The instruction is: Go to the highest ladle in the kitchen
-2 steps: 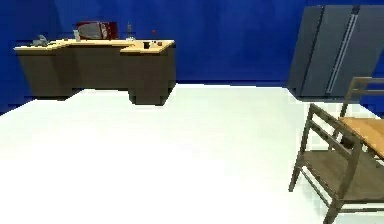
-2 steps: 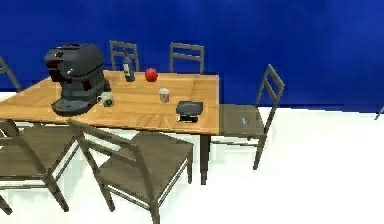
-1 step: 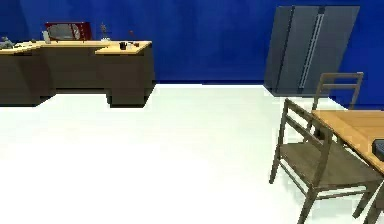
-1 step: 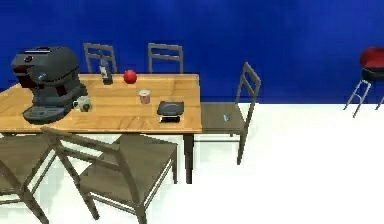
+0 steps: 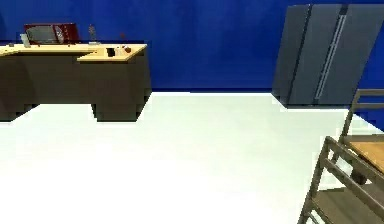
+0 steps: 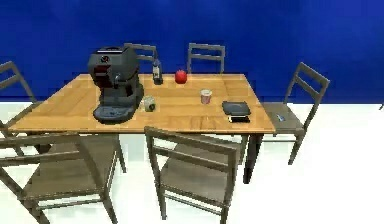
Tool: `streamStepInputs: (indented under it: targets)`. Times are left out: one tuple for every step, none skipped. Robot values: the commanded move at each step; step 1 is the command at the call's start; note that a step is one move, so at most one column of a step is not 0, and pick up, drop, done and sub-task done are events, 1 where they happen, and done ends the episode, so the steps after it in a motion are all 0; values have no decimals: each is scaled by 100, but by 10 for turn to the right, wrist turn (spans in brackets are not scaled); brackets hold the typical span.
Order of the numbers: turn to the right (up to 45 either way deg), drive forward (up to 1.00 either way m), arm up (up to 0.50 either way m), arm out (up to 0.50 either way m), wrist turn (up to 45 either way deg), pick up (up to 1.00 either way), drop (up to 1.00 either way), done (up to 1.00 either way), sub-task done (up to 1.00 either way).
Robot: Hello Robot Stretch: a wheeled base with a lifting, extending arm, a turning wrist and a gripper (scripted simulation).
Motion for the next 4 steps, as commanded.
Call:
streamStepInputs:
  targets:
    - [60,0,0,0,0,0,0,0,0]
    - [0,100,0,0,0,0,0,0,0]
    - [120,0,0,0,0,0,0,0,0]
    - [0,20,0,0,0,0,0,0,0]
